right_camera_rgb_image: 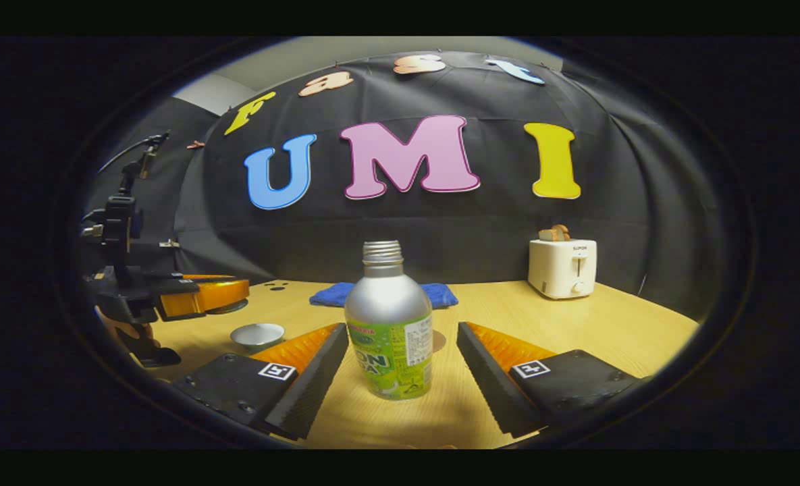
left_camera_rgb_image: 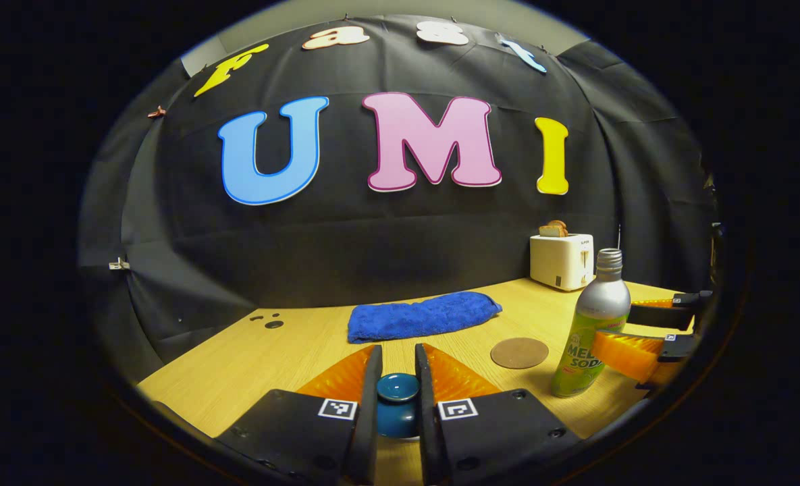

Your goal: Open the teacup lid with one hand, grasp the water bottle and pour water into the teacup with the other hand; after pouring, place the water bottle on the coaster and then close the teacup lid.

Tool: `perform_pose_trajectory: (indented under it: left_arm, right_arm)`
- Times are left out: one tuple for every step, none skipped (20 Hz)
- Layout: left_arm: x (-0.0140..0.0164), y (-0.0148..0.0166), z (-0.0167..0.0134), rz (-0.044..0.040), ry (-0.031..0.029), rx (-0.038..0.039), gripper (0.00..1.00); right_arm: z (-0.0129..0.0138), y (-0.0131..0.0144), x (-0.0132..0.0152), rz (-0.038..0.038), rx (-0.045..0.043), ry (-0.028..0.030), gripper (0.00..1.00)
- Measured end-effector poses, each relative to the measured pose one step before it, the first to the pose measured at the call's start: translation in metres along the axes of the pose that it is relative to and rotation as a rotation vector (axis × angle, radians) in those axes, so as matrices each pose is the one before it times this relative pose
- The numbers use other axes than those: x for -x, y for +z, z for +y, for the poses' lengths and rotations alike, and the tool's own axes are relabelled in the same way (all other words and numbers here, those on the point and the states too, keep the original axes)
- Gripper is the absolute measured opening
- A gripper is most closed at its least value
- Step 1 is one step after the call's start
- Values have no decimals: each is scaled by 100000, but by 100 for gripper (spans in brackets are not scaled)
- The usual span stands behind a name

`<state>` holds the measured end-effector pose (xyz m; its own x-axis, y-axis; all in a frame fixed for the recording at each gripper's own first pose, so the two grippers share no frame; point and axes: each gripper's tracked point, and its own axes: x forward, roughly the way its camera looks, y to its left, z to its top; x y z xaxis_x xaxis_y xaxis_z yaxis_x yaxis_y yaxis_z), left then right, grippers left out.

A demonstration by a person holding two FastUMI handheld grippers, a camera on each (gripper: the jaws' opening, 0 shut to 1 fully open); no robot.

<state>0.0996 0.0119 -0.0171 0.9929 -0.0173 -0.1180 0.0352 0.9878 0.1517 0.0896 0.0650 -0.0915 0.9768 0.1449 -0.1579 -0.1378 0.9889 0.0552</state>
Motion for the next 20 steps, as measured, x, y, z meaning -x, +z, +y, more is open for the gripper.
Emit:
perform_pose_trajectory:
  left_arm:
    - [339,48,266,-245,-73,944,29]
    - [272,59,281,-201,168,883,29]
    - [255,-145,309,6,406,483,29]
    - [211,-100,434,113,730,208,29]
    - [140,-146,376,477,557,257,29]
    - [130,-312,275,510,358,470,29]
    - [135,-205,286,442,125,825,29]
    - [156,-176,223,465,-87,1109,29]
    - [-5,-249,131,338,-208,1008,29]
    - [77,-120,207,275,-54,786,29]
    - [122,-215,212,240,-32,335,29]
    - [164,-73,214,202,123,71,29]
    - [16,-142,245,79,116,1,29]
    - [76,0,219,151,100,-29,29]
    - [231,-51,332,-80,220,-126,29]
    - [147,60,292,-226,255,-130,29]
    - [96,-70,217,-177,165,-108,29]
    - [172,32,176,-108,9,61,29]
    - [200,-51,178,-54,17,183,29]
    - [111,-8,194,11,-82,177,29]
  right_arm:
    - [45,147,-483,-265,435,-106,100]
    - [10,127,-547,-122,768,-492,100]
    - [15,5,-385,-42,616,-397,100]
    - [31,14,-447,-15,613,-709,100]
    - [-41,-8,-373,272,355,-450,100]
    - [122,-69,-264,279,493,-27,100]
    - [27,-126,-279,469,594,-713,100]
    - [-109,-90,-206,63,275,-827,100]
    - [123,-5,-248,162,-39,4,100]
    - [105,-99,-199,445,-280,-316,100]
    - [79,-39,-251,35,-288,72,100]
    - [-85,-24,-417,413,58,-691,100]
    - [39,-53,-378,145,606,-198,92]
    - [173,80,-16,609,1269,6,84]
    - [193,-40,-275,591,1570,369,83]
    - [252,87,-17,245,1496,657,84]
    - [267,28,-209,142,1514,788,83]
    - [468,54,80,-454,944,1099,83]
    - [275,-27,107,-70,-369,767,83]
    - [32,-21,-147,374,-474,45,83]
